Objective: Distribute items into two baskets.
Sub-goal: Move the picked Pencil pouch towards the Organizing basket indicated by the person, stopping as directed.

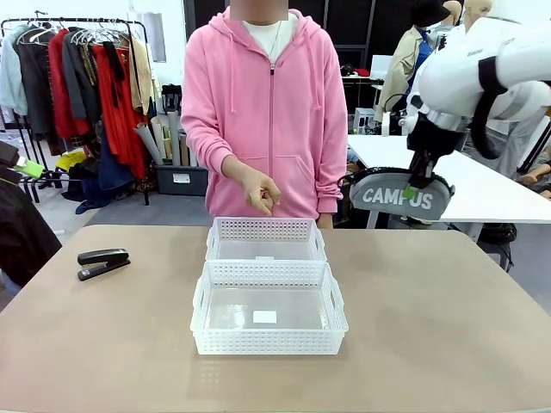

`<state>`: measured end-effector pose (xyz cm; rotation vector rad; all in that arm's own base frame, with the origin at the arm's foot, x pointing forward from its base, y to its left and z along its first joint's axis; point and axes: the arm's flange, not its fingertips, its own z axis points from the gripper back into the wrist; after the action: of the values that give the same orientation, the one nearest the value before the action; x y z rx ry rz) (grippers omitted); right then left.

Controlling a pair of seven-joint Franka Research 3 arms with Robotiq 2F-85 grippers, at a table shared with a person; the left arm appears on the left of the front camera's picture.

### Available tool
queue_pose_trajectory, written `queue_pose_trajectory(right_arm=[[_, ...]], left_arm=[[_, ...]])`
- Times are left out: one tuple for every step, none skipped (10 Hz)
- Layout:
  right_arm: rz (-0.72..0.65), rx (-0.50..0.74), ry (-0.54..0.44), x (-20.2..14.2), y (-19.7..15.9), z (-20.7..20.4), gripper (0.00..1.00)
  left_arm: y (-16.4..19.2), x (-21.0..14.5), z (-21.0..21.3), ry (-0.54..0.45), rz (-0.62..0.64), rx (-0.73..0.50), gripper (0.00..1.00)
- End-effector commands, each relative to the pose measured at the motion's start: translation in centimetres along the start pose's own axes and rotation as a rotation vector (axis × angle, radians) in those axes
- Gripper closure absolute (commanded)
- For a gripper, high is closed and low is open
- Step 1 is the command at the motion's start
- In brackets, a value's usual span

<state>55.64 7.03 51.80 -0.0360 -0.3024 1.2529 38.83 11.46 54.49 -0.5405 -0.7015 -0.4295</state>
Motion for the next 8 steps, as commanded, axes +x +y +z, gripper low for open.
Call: queue_pose_trajectory(right_arm=[[0.031, 0.023, -0.070, 1.2, -0.7, -0.9, 1.00], [0.045, 0.031, -0.077, 1.7, -0.8, -1.5, 1.00], [0.057, 0.037, -0.080, 2.2, -0.8, -2.1, 1.00], [0.059, 0.033, -0.076, 2.6, -0.9, -2.5, 1.00], [0.068, 0.035, -0.077, 3.1, -1.1, -3.0, 1.00], [0.074, 0.025, -0.075, 3.5, -1.3, -3.4, 1.00], [0.081, 0.021, -0.078, 3.9, -1.7, -3.9, 1.00], [0.084, 0.026, -0.076, 4.2, -2.0, -4.5, 1.00]], left_arm=[[0.1, 0.0, 0.1, -0.013, -0.009, -0.012, 0.00], [0.1, 0.0, 0.1, -0.013, -0.009, -0.012, 0.00], [0.1, 0.0, 0.1, -0.013, -0.009, -0.012, 0.00], [0.1, 0.0, 0.1, -0.013, -0.009, -0.012, 0.00], [0.1, 0.0, 0.1, -0.013, -0.009, -0.012, 0.00], [0.1, 0.0, 0.1, -0.013, -0.009, -0.012, 0.00], [0.1, 0.0, 0.1, -0.013, -0.009, -0.012, 0.00], [0.1, 0.0, 0.1, -0.013, -0.009, -0.012, 0.00]])
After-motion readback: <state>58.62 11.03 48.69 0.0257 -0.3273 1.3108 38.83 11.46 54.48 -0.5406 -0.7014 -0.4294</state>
